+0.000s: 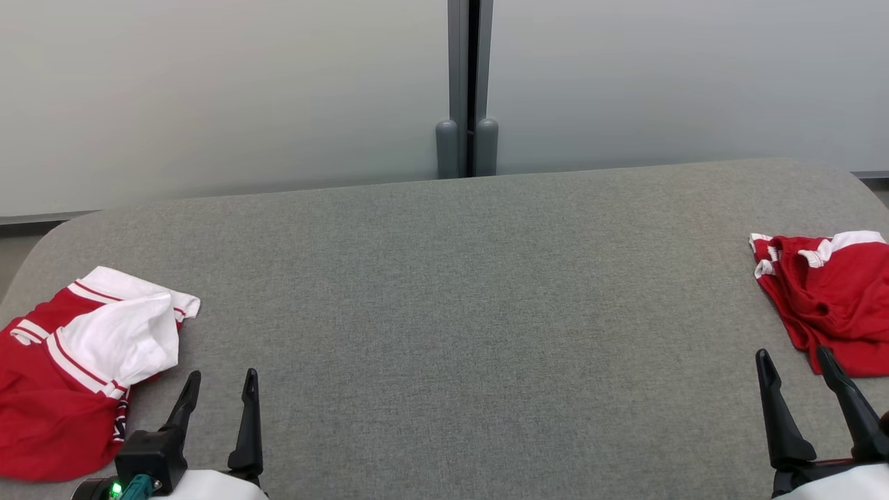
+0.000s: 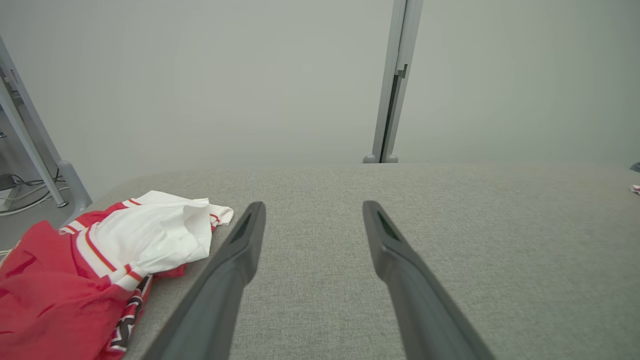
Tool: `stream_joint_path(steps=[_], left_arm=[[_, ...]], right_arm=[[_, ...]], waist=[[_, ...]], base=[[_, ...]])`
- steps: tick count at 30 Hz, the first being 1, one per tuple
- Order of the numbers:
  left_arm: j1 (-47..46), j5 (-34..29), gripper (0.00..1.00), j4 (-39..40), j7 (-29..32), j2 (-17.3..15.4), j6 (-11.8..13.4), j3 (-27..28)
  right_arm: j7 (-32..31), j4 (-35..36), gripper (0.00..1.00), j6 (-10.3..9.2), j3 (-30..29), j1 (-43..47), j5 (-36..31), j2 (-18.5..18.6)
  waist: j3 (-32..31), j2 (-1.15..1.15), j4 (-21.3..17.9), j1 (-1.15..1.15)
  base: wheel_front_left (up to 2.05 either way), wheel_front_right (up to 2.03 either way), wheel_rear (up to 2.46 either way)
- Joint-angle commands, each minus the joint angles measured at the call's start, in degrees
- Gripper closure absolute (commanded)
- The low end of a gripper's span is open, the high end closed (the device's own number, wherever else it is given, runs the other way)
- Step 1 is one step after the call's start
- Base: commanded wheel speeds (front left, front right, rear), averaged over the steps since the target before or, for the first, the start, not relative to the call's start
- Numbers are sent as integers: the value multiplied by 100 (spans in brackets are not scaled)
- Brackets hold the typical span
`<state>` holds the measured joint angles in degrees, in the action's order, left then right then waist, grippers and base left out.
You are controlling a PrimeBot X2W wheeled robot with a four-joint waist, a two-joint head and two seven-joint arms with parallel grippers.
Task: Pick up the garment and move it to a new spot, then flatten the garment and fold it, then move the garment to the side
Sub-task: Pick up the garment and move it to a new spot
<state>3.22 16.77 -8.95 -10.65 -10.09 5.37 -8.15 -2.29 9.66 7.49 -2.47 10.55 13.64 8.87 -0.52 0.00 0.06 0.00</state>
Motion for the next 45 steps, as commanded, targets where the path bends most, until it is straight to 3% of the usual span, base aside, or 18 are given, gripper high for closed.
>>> stream_joint_path(steps=[1, 14, 34, 45], left_arm=[[1, 31, 0, -12, -11, -29, 39, 4], [-169, 77, 0, -60, -59, -5, 61, -60], [-1020, 112, 0, -214, -362, 122, -72, -118], [-1120, 68, 0, -232, -418, 87, -118, -132]], right_arm=[[-17, 16, 0, 0, 1, 31, -21, 5], [-79, 96, 0, 0, -56, 80, -65, 4], [-317, 675, 0, 0, 78, -101, -175, 104], [-358, 644, 0, 0, 155, -198, -173, 112]], waist=[[-12, 0, -8, 0], [-33, 0, 173, 0], [322, 0, 2181, 0], [364, 0, 2498, 0]], base=[[0, 0, 0], [0, 0, 0], [0, 0, 0], [0, 0, 0]])
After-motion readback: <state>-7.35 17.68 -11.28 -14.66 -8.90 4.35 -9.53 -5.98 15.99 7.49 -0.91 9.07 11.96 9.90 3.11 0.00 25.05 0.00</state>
